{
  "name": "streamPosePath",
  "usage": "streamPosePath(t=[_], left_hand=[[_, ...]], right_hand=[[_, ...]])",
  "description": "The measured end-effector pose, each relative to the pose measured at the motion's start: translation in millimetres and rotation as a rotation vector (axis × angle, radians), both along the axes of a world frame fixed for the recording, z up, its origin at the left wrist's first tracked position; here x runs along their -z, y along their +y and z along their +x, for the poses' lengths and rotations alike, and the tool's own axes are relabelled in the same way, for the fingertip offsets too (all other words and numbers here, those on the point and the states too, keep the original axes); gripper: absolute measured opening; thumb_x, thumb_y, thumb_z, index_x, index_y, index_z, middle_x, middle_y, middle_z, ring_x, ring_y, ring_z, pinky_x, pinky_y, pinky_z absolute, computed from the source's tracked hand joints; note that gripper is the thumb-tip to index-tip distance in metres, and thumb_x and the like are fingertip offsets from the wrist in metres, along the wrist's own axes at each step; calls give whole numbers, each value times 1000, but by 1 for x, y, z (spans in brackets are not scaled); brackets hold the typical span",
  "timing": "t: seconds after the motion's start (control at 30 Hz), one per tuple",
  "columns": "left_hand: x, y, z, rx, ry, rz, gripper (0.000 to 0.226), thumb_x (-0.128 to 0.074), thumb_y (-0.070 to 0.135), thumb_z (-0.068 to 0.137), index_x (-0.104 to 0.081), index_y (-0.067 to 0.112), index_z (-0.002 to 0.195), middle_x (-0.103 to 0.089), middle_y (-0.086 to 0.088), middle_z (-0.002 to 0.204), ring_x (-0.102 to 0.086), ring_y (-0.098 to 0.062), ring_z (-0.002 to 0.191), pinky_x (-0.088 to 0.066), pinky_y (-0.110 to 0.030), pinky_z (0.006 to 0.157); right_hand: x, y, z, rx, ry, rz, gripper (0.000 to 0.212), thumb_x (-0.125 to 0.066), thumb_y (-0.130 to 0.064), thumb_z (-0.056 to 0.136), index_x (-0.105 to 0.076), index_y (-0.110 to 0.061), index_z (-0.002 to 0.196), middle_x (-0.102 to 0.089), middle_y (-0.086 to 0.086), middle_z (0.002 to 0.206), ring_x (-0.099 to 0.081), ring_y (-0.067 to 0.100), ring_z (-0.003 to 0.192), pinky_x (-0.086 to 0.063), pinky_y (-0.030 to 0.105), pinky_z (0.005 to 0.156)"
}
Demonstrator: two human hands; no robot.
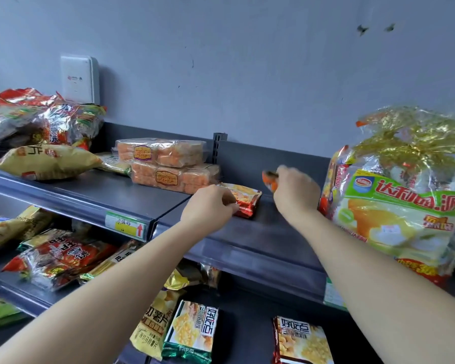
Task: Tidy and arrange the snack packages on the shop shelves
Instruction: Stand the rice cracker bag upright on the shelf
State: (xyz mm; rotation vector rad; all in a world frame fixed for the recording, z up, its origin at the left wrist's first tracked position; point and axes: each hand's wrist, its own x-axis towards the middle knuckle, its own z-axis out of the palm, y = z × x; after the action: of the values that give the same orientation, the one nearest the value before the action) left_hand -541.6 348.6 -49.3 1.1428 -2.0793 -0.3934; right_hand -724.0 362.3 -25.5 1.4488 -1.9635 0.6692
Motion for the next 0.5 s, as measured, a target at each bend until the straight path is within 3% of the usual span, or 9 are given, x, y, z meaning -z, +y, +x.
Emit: streamPosePath(t=[0.1,0.17,0.27,0.37,0.43,0.5], left_hand=[[-4,-16,0,35,55,5,41,-66,32,89,-59,23,128,-64,1,124,-59,-17,109,-50,-35,93],[-9,-26,2,51,97,4,63,-67,37,87,-42,23,143,-49,-3,142,-50,-21,125,-42,-38,104],[-19,-39,11,60,229,31,93,-70,46,82,-15,23,153,-20,-9,157,-24,-27,143,-27,-43,113],[-30,-52,31,39,188,-34,108,-72,57,74,-4,30,154,-4,-3,162,-5,-26,148,-16,-55,117],[-34,-64,45,90,129,-44,108,-75,52,74,-6,31,154,-12,-1,161,-9,-26,147,-16,-61,115],[-35,-75,63,174,167,-12,99,-77,51,66,-22,39,147,-36,-1,151,-30,-28,140,-28,-62,109]], right_hand=[[-43,10,10,-68,-222,-280,20,-43,-20,99,-56,-7,107,-63,12,106,-59,35,95,-32,32,65],[-67,16,18,-160,-257,-352,21,-42,-18,100,-58,-7,108,-66,12,104,-59,33,95,-33,31,66],[-93,21,33,-383,-278,-311,21,-48,-16,98,-65,-5,101,-69,10,98,-62,29,92,-44,33,70],[-107,26,52,-554,-391,-194,20,-54,-16,96,-69,-4,96,-70,8,93,-63,19,87,-49,34,80],[-111,28,67,-658,-445,-130,18,-55,-14,95,-70,-5,94,-70,7,89,-61,11,80,-51,28,76],[-111,27,81,-739,-475,-87,16,-56,-13,95,-71,-12,89,-70,-1,83,-62,5,76,-51,25,74]])
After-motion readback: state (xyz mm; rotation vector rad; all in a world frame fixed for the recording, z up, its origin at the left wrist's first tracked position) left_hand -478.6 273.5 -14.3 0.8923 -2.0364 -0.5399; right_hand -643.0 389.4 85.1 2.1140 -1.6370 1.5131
